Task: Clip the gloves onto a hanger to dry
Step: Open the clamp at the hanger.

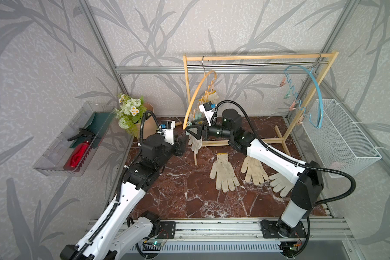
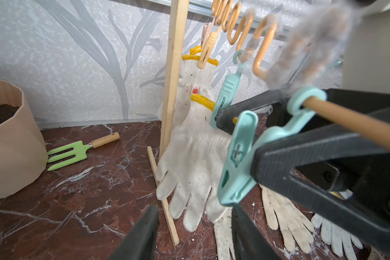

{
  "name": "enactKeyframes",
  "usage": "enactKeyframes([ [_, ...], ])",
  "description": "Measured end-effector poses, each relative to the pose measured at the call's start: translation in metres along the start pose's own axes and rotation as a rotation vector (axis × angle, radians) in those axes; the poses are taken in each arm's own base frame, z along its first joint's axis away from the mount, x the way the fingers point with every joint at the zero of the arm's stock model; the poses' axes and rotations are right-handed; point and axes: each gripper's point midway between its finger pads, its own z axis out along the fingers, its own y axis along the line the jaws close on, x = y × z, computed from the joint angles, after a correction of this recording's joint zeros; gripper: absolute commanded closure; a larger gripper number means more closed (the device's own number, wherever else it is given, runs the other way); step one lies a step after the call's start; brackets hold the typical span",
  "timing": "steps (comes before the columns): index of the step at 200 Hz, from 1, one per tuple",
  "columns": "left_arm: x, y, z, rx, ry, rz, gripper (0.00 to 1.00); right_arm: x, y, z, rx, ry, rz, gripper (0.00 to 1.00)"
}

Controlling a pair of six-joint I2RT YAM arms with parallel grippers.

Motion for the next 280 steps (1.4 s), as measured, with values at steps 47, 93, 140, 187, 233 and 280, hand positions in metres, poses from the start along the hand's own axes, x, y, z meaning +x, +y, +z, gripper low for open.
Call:
enactKeyframes([
  [47, 0.000, 0.000, 0.000, 0.000, 0.000, 0.000, 0.48, 0.000, -0.002, 0.010, -0.020, 0.006, 0.008, 0.42],
  [93, 0.000, 0.000, 0.000, 0.000, 0.001, 0.000, 0.48, -0.002, 0.000, 0.011, -0.032, 0.005, 0.006, 0.46],
  [140, 0.001, 0.000, 0.000, -0.001, 0.003, 0.000, 0.48, -0.003, 0.002, 0.011, -0.045, 0.007, 0.006, 0.46],
  [187, 0.000, 0.000, -0.001, 0.000, -0.002, 0.000, 0.48, -0.003, 0.005, 0.011, -0.054, 0.010, 0.008, 0.53],
  [233, -0.001, 0.000, -0.003, 0.000, -0.005, 0.000, 0.48, -0.003, 0.006, 0.010, -0.061, 0.012, 0.009, 0.51],
  [280, -0.001, 0.000, -0.003, 0.001, -0.005, 0.000, 0.48, -0.010, 0.012, 0.005, -0.067, -0.002, -0.001, 0.49],
])
